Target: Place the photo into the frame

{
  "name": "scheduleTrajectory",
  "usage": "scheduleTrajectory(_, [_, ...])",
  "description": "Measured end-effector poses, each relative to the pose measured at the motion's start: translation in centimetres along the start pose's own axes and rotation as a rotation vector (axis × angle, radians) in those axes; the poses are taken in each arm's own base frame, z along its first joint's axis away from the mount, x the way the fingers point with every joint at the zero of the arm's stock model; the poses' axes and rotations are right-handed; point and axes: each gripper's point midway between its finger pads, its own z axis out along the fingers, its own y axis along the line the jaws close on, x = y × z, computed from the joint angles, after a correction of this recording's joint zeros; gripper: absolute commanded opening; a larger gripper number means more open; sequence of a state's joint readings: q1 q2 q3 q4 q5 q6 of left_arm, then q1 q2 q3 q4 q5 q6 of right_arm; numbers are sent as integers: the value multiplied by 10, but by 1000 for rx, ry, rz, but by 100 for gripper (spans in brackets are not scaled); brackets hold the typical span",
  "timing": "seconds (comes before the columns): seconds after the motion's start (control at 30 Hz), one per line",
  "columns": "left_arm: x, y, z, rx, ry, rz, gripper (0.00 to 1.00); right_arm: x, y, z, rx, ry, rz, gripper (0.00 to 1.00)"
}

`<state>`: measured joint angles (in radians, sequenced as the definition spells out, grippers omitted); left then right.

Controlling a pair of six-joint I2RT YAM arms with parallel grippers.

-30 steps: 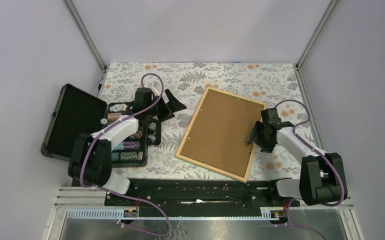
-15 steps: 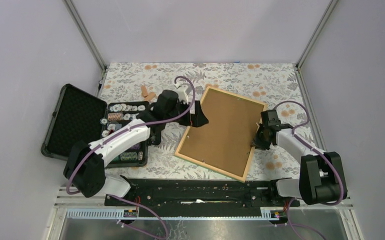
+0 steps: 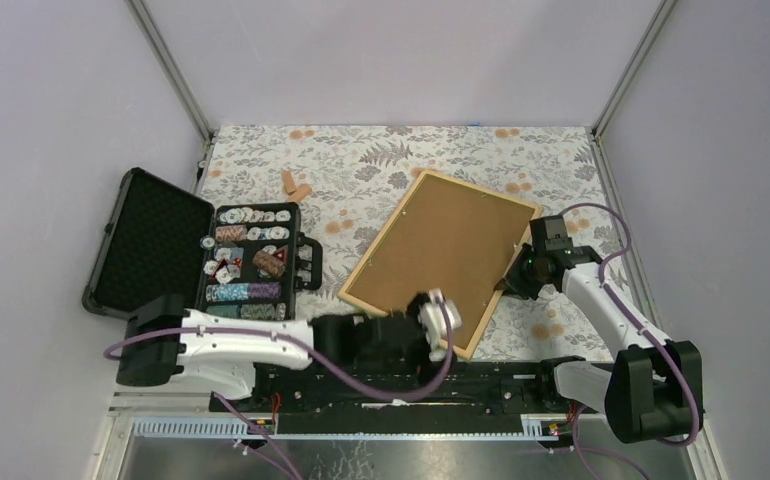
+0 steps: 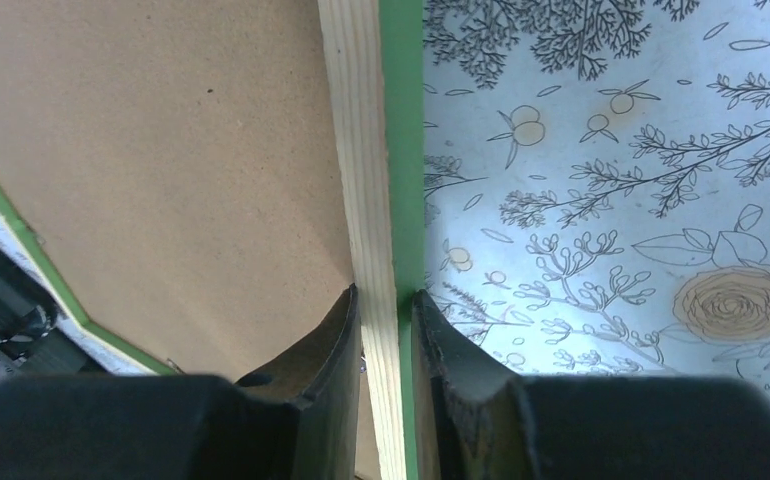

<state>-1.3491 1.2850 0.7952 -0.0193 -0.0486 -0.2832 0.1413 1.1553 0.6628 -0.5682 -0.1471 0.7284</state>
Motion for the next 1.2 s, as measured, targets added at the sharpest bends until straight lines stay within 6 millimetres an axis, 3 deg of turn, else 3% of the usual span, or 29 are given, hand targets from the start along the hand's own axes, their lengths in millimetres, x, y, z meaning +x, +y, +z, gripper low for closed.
scheduleTrajectory(0.1, [17,-36,1,-26,-44,254,99,-8,10,-13,-8,-10,-5,0])
scheduleTrajectory(0.2, [34,-47,9,-121,-56,481,99,-15,18,-22,-20,-26,-11,0])
scheduleTrajectory(0.33, [51,-23,26,-350,-31,734,99,-14,18,-25,-18,-22,-9,0])
scheduleTrajectory(0.5, [49,7,35,-599,-23,940,99,-12,19,-31,-30,-25,-4,0])
scheduleTrajectory(0.7, [31,21,41,-775,-43,1038,98,-14,31,-45,-90,-50,3,0])
scheduleTrajectory(0.93, [13,43,44,-868,-32,1024,99,-15,33,-50,-105,-64,1,2])
scheduleTrajectory(1.03, [14,41,47,-800,-9,952,99,-20,27,-48,-70,-90,-4,74])
scheduleTrajectory(1.2, [-9,24,25,-620,-77,702,99,-27,19,-40,-28,-111,-77,91])
